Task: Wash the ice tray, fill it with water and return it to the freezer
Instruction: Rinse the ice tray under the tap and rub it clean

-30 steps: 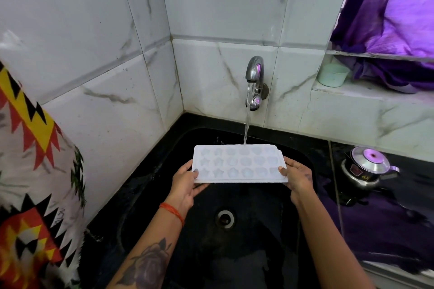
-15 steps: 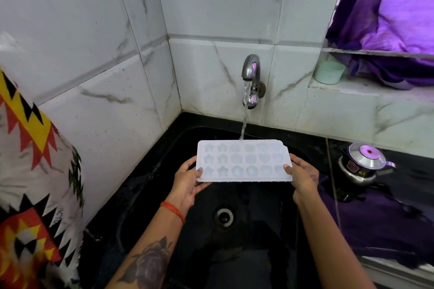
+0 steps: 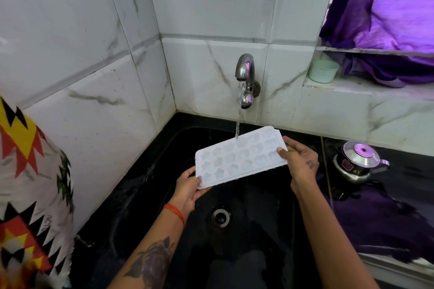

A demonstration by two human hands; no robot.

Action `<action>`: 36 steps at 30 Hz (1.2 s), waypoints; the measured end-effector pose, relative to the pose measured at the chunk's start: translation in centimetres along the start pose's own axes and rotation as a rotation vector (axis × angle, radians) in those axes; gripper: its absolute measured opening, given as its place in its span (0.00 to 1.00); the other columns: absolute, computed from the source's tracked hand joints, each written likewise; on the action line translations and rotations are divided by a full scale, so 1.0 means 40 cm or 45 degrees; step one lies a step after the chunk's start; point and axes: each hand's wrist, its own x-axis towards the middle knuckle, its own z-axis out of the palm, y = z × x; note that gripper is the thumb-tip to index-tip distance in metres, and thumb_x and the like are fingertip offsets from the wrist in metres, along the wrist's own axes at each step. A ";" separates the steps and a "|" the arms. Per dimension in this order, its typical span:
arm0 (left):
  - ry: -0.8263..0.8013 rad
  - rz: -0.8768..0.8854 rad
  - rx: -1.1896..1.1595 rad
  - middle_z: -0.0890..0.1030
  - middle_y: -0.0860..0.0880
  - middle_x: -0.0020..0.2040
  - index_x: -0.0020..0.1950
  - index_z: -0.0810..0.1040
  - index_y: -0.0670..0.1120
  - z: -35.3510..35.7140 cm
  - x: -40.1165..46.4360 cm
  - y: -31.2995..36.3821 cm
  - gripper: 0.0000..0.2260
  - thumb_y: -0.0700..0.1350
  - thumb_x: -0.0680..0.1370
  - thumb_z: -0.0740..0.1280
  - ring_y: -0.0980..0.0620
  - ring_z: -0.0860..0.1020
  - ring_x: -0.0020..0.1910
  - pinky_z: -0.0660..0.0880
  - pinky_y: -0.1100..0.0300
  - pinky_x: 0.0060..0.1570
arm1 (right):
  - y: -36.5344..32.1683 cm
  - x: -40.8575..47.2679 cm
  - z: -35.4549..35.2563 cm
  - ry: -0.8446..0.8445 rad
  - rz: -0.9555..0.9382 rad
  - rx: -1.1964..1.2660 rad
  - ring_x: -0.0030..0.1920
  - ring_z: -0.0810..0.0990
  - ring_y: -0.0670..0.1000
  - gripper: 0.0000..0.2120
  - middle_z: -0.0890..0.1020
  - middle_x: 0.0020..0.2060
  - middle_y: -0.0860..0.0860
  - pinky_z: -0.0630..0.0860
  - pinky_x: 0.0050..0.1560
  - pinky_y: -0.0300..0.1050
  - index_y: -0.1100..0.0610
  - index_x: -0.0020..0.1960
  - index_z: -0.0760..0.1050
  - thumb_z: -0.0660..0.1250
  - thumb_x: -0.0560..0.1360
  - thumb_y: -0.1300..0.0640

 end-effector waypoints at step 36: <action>0.128 0.160 0.025 0.76 0.45 0.56 0.62 0.69 0.47 0.020 0.000 0.037 0.10 0.41 0.82 0.58 0.49 0.76 0.50 0.74 0.50 0.49 | 0.121 0.030 -0.025 0.027 0.257 -0.051 0.53 0.82 0.55 0.18 0.82 0.53 0.57 0.77 0.58 0.52 0.62 0.62 0.76 0.69 0.72 0.69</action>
